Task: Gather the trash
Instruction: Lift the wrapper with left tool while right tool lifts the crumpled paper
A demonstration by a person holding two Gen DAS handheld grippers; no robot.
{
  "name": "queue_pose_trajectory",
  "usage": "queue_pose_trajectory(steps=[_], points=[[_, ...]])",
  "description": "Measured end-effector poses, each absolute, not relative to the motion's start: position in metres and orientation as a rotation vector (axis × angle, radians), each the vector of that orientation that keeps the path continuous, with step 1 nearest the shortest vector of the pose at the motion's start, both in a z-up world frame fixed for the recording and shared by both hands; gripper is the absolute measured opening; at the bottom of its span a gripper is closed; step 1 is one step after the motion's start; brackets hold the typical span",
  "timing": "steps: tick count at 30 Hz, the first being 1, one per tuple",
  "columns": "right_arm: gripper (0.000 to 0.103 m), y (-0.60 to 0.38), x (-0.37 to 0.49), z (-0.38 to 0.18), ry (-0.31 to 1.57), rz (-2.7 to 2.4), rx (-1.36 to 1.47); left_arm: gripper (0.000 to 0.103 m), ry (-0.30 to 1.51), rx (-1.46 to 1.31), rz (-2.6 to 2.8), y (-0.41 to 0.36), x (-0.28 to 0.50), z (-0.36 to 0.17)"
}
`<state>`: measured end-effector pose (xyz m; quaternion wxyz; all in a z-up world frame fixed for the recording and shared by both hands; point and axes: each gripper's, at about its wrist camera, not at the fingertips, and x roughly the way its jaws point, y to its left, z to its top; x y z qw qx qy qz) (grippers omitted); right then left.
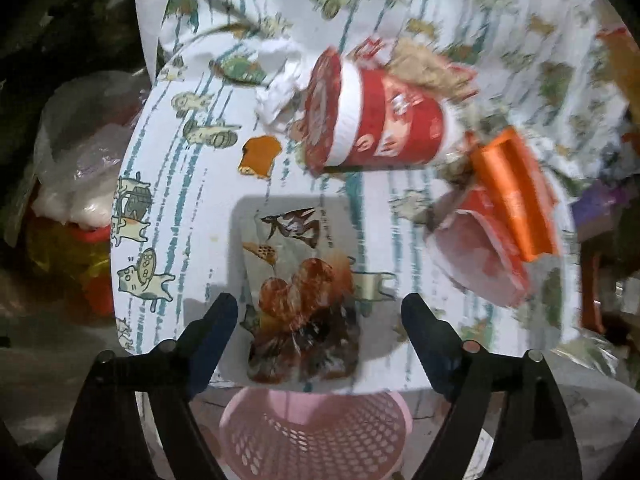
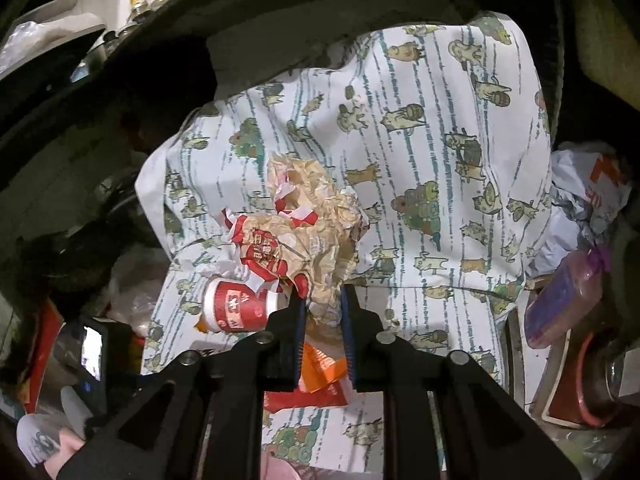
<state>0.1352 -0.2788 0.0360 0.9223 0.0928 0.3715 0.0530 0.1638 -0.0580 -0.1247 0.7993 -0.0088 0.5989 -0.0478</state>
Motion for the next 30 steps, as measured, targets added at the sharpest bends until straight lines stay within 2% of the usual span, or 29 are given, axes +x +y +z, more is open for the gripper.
queue_pose_trajectory(steps=[5, 9, 11, 14, 20, 30], points=[[0.018, -0.286, 0.145, 0.033, 0.779, 0.097, 0.203, 0.085, 1.379, -0.025, -0.038, -0.062, 0.173, -0.157], [0.018, -0.291, 0.146, 0.033, 0.783, 0.092, 0.211, 0.085, 1.379, 0.060, -0.036, -0.070, 0.169, -0.162], [0.018, -0.292, 0.145, 0.033, 0.785, 0.089, 0.214, 0.081, 1.380, 0.073, -0.050, -0.072, 0.167, -0.161], [0.018, -0.294, 0.143, 0.034, 0.782, 0.090, 0.211, 0.067, 1.378, 0.079, -0.063, -0.074, 0.164, -0.157], [0.018, -0.293, 0.142, 0.034, 0.777, 0.071, 0.197, 0.065, 1.389, 0.008, -0.087, -0.062, 0.160, -0.153], [0.017, -0.283, 0.139, 0.033, 0.774, 0.099, 0.157, 0.065, 1.213, -0.084, -0.238, -0.042, 0.126, -0.085]])
